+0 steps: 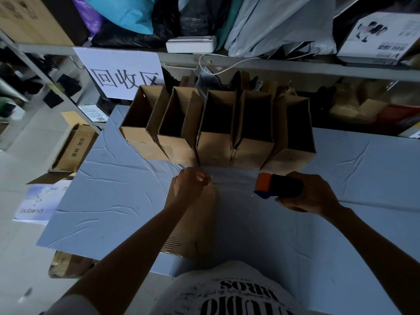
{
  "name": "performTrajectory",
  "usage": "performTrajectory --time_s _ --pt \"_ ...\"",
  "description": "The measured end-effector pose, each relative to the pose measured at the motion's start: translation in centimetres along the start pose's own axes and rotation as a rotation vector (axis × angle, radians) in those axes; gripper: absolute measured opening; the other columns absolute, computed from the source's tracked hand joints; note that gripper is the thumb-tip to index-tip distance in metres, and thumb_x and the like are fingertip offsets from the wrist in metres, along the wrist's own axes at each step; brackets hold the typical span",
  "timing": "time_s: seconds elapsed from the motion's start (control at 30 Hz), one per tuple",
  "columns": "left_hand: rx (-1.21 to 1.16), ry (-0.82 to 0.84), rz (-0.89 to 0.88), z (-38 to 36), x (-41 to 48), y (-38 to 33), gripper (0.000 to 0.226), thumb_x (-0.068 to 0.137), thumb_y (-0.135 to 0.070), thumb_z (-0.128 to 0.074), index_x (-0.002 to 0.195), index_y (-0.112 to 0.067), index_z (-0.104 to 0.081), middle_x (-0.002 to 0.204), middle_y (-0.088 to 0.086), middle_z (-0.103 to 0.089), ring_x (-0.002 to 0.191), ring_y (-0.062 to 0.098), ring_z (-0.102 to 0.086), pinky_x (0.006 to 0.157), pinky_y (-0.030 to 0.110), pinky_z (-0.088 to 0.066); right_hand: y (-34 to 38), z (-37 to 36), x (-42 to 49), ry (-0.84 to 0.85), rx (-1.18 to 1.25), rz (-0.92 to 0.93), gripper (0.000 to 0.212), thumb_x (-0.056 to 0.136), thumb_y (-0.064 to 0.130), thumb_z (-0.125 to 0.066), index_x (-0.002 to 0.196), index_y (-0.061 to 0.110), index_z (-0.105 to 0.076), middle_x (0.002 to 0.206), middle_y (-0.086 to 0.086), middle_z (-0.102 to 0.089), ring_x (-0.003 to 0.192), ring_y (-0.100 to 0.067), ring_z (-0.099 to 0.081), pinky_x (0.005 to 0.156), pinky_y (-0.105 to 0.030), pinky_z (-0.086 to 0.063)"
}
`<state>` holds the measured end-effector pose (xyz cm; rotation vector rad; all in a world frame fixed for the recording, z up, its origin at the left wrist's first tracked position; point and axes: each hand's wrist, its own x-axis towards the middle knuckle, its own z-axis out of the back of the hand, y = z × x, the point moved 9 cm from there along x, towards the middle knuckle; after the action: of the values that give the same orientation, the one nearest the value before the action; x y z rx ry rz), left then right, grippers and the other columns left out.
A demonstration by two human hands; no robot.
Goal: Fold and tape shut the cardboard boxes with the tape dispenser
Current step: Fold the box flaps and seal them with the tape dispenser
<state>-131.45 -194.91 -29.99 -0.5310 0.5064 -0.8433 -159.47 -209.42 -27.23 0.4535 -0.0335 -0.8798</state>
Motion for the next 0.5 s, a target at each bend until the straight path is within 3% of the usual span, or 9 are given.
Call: performTrajectory --time_s 0.1,0.23,0.33,0.43,0.5 --pt "-0.015 -0.02 -0.013 0.0 0.1 0.4 0.014 0.082 -0.029 -0.073 0.095 -0.024 -0.073 0.101 -0.004 -0.072 0.096 0.013 -0.066 0.088 0.038 -0.053 0.1 0.2 -0.1 -0.004 -0.001 -0.004 0.054 0.061 0.048 -0.084 0.1 0.02 -0.06 0.08 0.004 -0.066 0.075 -0.016 -0.064 0.07 -0.034 -0.054" --pt "0.02 -0.008 0.054 0.1 1.1 2.5 0.063 0.071 -0.049 -0.078 0.126 -0.026 -0.058 0.123 0.001 -0.063 0.115 0.024 -0.056 0.097 0.044 -0.044 0.3 0.0 -0.1 0.022 0.004 -0.016 0.053 0.061 0.047 -0.084 0.1 0.021 -0.06 0.079 0.007 -0.064 0.075 -0.015 -0.063 0.068 -0.03 -0.052" --pt "0.053 -0.03 0.127 0.1 0.9 3.6 0.064 0.073 -0.056 -0.072 0.13 -0.03 -0.056 0.133 0.002 -0.057 0.127 0.029 -0.042 0.105 0.046 -0.033 0.3 -0.1 0.0 0.042 -0.029 -0.01 0.054 0.062 0.048 -0.083 0.102 0.02 -0.059 0.078 0.009 -0.061 0.075 -0.013 -0.061 0.068 -0.027 -0.049" --pt "0.089 -0.156 0.12 0.5 -0.9 2.8 0.071 0.074 -0.056 -0.071 0.136 -0.031 -0.048 0.152 0.005 -0.032 0.14 0.034 -0.015 0.113 0.059 -0.014 0.5 -0.3 0.2 0.042 -0.048 -0.013 0.056 0.062 0.051 -0.082 0.102 0.02 -0.059 0.077 0.01 -0.058 0.072 -0.01 -0.056 0.065 -0.023 -0.043" --pt "0.095 -0.083 0.176 -0.8 -2.1 2.6 0.103 0.068 -0.062 -0.072 0.15 -0.029 -0.019 0.16 0.008 -0.004 0.145 0.037 0.004 0.112 0.062 -0.001 0.9 -0.3 0.3 0.048 -0.071 -0.008 0.057 0.062 0.053 -0.081 0.102 0.021 -0.058 0.078 0.011 -0.056 0.073 -0.009 -0.054 0.066 -0.022 -0.04"
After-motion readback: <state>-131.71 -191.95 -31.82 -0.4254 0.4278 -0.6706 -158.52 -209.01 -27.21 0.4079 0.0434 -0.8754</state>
